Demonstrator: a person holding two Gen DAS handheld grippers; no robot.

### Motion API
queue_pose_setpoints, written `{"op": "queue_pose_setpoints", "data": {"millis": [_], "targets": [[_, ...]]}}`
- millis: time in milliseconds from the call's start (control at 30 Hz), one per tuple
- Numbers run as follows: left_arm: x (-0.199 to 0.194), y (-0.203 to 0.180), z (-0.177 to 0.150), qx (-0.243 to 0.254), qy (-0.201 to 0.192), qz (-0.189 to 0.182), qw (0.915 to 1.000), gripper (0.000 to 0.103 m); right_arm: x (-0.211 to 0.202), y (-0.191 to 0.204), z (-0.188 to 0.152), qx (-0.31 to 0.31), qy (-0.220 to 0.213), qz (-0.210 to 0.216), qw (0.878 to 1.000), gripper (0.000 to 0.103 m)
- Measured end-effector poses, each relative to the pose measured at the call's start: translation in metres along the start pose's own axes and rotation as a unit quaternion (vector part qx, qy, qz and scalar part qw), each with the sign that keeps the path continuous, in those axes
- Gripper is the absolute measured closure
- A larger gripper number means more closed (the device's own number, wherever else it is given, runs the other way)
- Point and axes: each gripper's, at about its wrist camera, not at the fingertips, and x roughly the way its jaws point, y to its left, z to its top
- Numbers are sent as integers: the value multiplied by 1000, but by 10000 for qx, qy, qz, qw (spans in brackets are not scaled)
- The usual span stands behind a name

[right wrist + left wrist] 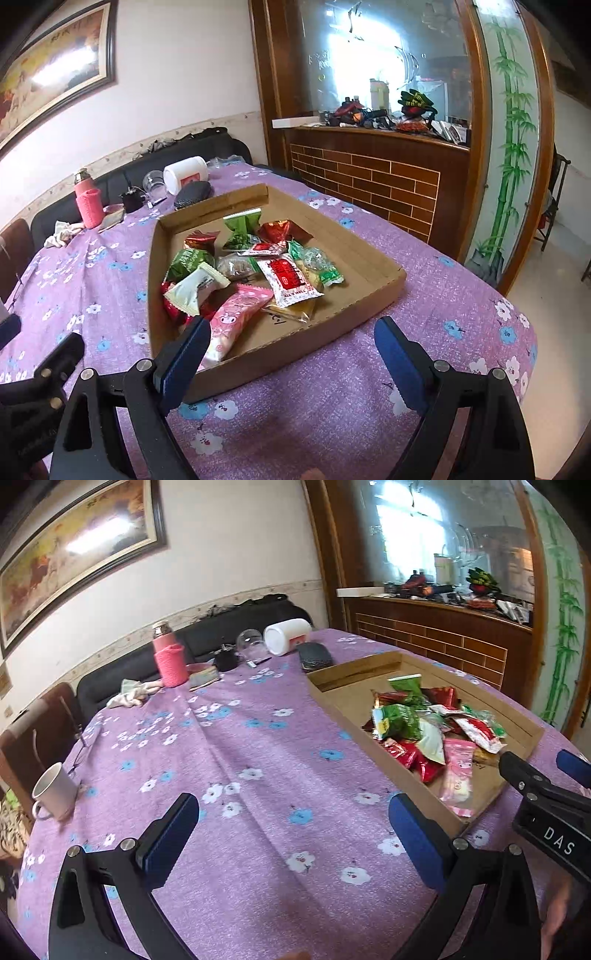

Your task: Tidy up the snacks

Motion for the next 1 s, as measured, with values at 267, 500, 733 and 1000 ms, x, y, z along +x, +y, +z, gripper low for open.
{"op": "queue_pose_setpoints", "data": {"millis": [267,500,733,1000], "targets": [[9,-10,-2,308,325,-125,9989,1,0,4,-1,-54,15,-101,9999,11],[12,-12,-3,346,403,-147,9985,1,1,5,0,-46,46,-166,9998,11],[12,-11,-4,349,441,-131,9983,1,1,3,-1,-11,48,-150,9999,11],[12,-12,-4,407,448,-132,9981,1,-2,3,-1,-8,-20,-119,9999,11]]}}
